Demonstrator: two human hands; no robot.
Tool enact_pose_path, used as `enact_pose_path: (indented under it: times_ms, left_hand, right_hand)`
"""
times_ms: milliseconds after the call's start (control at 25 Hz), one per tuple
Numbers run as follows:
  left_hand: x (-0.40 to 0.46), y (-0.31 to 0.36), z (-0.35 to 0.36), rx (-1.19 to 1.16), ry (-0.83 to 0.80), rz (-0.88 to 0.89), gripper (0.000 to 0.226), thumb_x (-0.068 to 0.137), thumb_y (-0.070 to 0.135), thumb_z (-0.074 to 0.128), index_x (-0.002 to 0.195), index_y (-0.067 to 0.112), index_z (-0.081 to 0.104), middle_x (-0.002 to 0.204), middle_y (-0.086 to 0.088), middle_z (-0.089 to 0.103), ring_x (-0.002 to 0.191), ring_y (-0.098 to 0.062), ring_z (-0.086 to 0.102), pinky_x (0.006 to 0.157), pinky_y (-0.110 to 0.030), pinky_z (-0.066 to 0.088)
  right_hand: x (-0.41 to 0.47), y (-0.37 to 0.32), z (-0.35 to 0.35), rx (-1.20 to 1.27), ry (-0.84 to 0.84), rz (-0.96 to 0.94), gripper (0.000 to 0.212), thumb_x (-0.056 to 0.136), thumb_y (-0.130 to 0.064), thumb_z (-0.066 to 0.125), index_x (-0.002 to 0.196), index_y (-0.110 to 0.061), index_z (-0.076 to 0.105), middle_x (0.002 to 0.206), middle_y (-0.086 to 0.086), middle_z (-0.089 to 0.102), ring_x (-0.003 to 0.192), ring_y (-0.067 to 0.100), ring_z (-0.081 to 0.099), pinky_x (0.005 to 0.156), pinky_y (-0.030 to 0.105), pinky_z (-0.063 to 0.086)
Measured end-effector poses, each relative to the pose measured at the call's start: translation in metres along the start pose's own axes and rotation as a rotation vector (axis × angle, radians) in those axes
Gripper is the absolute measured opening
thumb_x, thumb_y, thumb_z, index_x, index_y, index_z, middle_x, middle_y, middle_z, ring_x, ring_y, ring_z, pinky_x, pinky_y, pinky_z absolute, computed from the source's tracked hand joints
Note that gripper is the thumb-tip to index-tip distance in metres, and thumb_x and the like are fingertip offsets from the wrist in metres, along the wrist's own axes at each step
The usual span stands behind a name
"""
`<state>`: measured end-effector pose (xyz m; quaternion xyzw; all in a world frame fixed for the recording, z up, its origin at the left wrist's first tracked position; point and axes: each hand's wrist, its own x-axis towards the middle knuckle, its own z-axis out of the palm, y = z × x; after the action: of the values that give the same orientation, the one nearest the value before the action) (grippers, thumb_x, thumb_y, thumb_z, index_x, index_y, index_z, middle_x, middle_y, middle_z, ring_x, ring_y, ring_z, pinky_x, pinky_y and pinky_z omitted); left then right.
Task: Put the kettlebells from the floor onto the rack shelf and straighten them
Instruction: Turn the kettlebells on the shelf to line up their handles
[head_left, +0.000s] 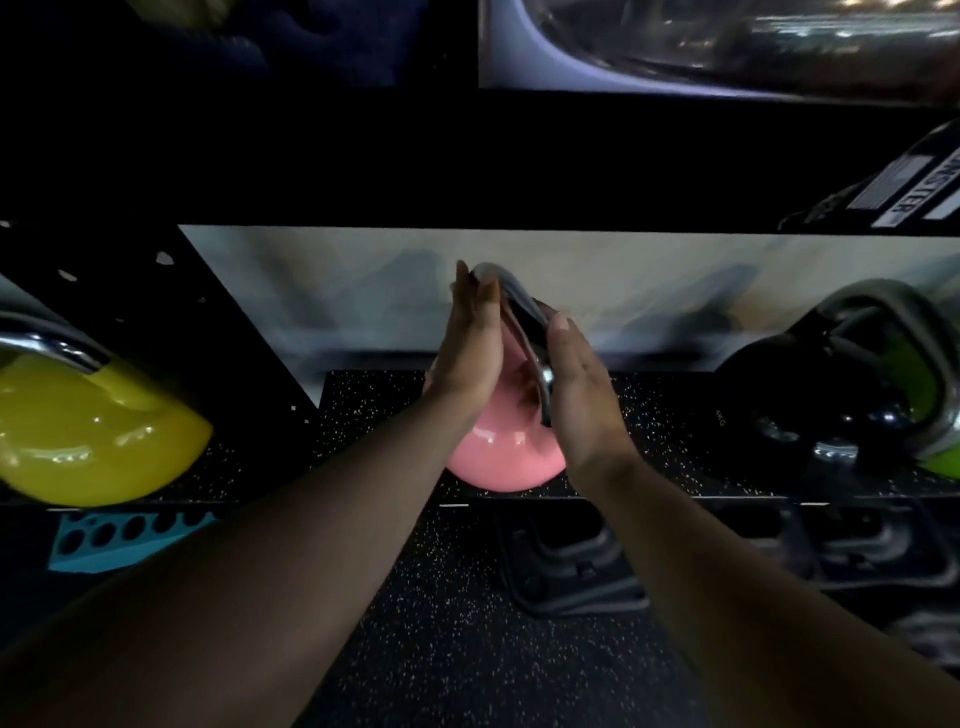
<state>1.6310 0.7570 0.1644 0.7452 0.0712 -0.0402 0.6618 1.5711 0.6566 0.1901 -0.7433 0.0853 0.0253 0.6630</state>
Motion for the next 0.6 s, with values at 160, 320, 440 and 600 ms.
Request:
enact_pose_path:
  times_ms: [160,320,440,600]
  left_hand:
    - [0.031,-0.004,-0.012,-0.035,-0.109,-0.064,0.106,0.075,0.092,0.025,0.151,0.017,0.032,0.152,-0.024,0.04,0.137,-0.039,0.045,0.117,-0.053,0.033]
    - [0.025,0.003,-0.016,-0.119,-0.112,-0.107,0.082,0.089,0.076,0.03,0.154,0.026,0.03,0.161,-0.006,0.032,0.147,-0.019,0.033,0.124,-0.041,0.021]
    - [0.023,0.001,-0.012,-0.196,-0.074,-0.037,0.055,0.106,0.048,0.024,0.157,0.028,0.021,0.165,-0.001,0.022,0.15,-0.015,0.024,0.125,-0.038,0.017]
    - [0.028,-0.007,-0.011,-0.195,-0.069,-0.011,0.057,0.103,0.053,0.026,0.154,0.027,0.028,0.162,-0.004,0.029,0.148,-0.017,0.03,0.123,-0.039,0.022]
  right_hand:
    - [-0.004,0.005,0.032,0.085,-0.032,0.003,0.048,0.104,-0.051,0.021,0.148,-0.039,0.038,0.139,-0.007,0.057,0.125,0.005,0.05,0.097,0.013,0.043]
    - [-0.003,0.01,0.046,0.137,0.01,0.004,0.049,0.104,-0.051,0.022,0.151,-0.04,0.033,0.149,-0.012,0.048,0.132,0.0,0.045,0.102,0.008,0.04]
    - [-0.003,0.012,0.047,0.192,0.015,0.02,0.05,0.104,-0.052,0.022,0.151,-0.04,0.033,0.152,-0.014,0.044,0.128,-0.007,0.048,0.103,0.008,0.039]
    - [-0.005,0.008,0.044,0.179,0.013,-0.009,0.05,0.106,-0.044,0.023,0.153,-0.032,0.031,0.152,-0.011,0.044,0.122,-0.012,0.049,0.1,0.004,0.039]
